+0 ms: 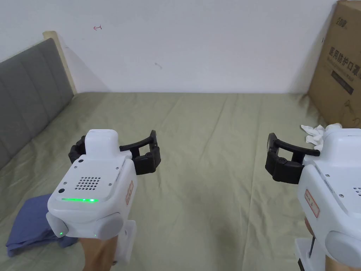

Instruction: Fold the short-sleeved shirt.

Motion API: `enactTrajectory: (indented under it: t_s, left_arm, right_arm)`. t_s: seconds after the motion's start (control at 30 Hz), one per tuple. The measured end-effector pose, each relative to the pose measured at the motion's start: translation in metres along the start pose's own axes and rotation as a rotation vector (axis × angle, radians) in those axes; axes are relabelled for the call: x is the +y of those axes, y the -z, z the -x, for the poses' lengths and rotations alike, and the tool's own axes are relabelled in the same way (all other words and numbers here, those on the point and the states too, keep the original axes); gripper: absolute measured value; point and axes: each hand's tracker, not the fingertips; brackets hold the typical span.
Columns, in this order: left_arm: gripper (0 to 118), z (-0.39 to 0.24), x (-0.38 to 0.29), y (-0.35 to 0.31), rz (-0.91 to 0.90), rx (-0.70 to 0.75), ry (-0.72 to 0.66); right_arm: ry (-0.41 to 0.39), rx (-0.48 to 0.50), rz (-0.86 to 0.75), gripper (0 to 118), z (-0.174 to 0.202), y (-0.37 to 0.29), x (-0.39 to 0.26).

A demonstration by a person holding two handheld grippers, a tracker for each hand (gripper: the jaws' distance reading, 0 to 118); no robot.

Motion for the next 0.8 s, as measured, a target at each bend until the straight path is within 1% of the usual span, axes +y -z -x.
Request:
enactTrajectory:
  t_s: [0.33,0.8]
  left_arm:
    - [118,-0.0014,0.0004,-0.0022,-0.02,-0.007,0.006]
    - [118,-0.0012,0.0015,-0.0018,-0.019,-0.001,-0.001]
  right_arm:
    - [-0.016,-0.001,-0.006,118,0.0033,-0.0006,0.0002]
    - [-0.007,0.009,-0.007,118,0.0039,-0.0009,0.0029]
